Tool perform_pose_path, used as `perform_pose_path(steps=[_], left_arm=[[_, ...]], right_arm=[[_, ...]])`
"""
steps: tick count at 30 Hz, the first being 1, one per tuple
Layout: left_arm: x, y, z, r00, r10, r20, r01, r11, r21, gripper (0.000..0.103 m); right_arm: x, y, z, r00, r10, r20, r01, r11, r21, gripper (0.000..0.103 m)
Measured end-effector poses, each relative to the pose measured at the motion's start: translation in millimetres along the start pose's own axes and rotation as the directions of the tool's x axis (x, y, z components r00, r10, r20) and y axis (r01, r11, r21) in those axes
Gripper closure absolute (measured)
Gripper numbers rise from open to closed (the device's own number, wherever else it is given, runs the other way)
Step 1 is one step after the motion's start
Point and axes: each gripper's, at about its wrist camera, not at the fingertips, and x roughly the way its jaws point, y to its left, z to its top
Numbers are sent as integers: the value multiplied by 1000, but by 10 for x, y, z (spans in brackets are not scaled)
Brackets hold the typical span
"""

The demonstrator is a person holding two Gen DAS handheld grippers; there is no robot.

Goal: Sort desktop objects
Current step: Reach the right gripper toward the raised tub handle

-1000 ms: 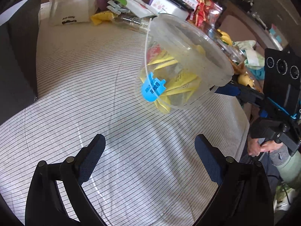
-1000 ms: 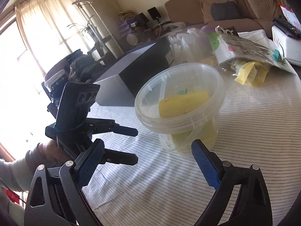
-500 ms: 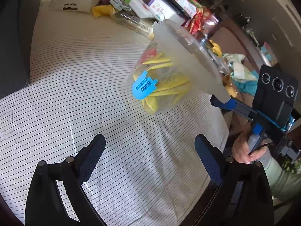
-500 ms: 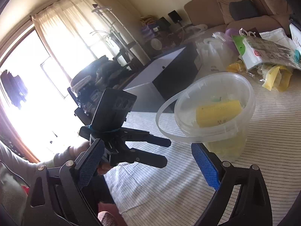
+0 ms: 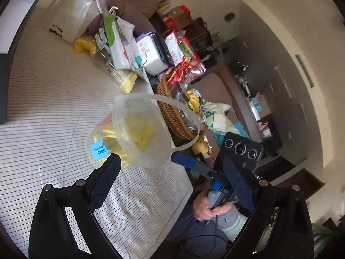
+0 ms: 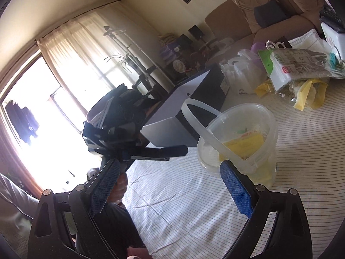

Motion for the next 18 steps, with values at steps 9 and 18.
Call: perform_pose_path(steps=[9, 18], left_arm=[[110, -238, 479, 998, -58, 6, 59, 992, -113, 7], [699, -79, 579, 997, -39, -69, 21, 969, -246, 9]], right_arm=[[-26, -22, -8, 1000, -7, 8, 6, 1000, 15, 6], [-23, -11, -20, 1000, -11, 8, 11, 1000, 8, 6]])
